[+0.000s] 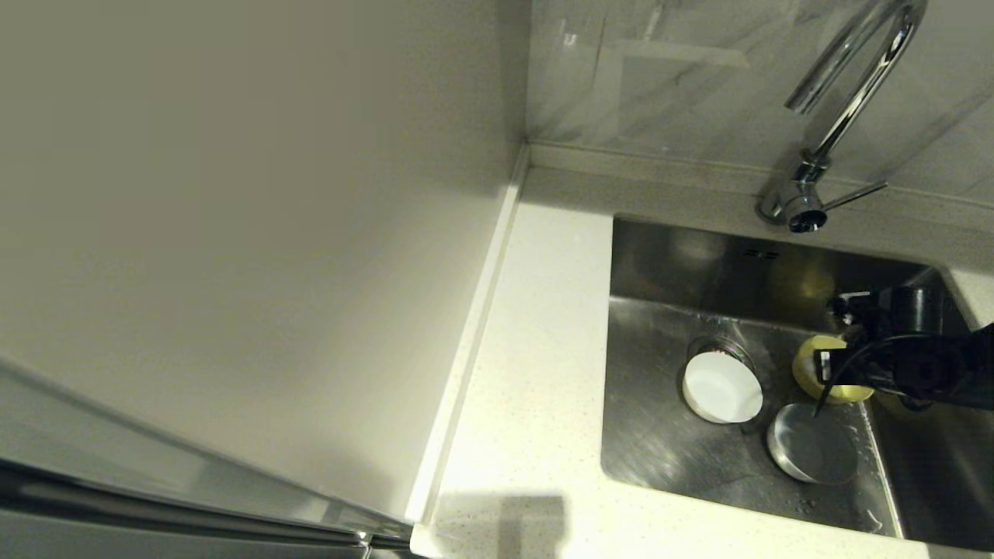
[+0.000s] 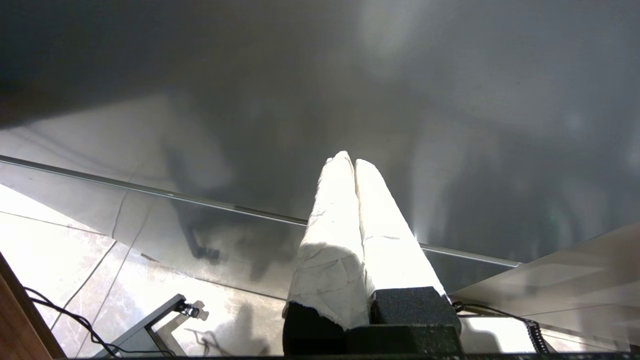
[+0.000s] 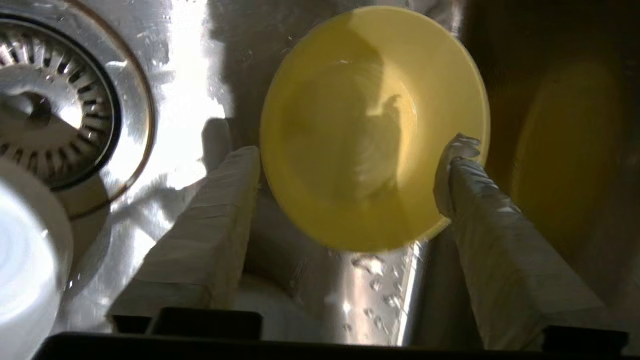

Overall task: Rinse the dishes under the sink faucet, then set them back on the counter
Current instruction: Put a bowl back to the table from the sink

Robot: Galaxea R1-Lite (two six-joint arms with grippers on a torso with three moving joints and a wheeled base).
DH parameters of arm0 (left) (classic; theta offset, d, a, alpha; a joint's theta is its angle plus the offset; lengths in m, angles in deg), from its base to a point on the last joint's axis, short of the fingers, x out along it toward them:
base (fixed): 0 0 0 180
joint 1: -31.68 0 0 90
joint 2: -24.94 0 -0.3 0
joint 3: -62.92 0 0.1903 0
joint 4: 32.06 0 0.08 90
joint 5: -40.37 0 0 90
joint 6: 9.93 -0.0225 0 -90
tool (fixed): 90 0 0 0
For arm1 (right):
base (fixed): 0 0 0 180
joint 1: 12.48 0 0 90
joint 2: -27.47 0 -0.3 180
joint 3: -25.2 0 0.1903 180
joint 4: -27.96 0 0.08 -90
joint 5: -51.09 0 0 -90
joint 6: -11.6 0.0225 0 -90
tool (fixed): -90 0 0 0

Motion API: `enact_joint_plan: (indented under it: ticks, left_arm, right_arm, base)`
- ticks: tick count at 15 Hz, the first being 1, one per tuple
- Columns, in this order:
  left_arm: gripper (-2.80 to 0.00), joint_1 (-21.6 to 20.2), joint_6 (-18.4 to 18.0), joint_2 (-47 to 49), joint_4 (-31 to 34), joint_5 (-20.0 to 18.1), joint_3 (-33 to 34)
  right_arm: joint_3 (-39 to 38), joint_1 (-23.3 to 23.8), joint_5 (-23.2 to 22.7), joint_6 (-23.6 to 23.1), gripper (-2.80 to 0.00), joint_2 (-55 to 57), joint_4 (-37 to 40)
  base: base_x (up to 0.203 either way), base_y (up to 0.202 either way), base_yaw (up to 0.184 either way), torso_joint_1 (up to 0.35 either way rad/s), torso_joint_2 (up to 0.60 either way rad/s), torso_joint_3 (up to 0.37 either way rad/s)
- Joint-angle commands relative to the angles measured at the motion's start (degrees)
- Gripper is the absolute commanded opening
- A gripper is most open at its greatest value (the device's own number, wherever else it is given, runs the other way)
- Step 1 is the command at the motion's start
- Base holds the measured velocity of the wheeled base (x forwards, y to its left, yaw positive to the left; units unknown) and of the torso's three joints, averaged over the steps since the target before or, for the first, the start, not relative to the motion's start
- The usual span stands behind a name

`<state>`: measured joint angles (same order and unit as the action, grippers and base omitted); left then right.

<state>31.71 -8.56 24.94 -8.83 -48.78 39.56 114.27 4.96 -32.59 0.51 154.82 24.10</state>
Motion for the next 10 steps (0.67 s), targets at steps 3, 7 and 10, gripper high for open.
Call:
enact_joint_plan:
  ticks: [3, 7, 10]
  left_arm:
    - [-2.8, -0.02, 0.04, -0.18, -0.04, 0.03, 0.0]
    - [-2.8, -0.02, 0.04, -0.18, -0.04, 0.03, 0.0]
    - [-2.8, 0.04, 0.04, -0.18, -0.04, 0.03, 0.0]
  right_arm:
    - [4.91, -0.62, 0.98, -0.2, 0.0, 4.96, -0.19]
    - [8.37, -1.21, 2.67, -0.34, 0.0, 7.55, -0.19]
    - [10.94, -1.26, 3.89, -0.41, 0.0, 10.18, -0.19]
  base:
    - [0.0, 0.0, 0.0, 0.0, 0.0, 0.0]
    - [0.0, 0.0, 0.0, 0.0, 0.0, 0.0]
    - [0.0, 0.0, 0.0, 0.0, 0.0, 0.0]
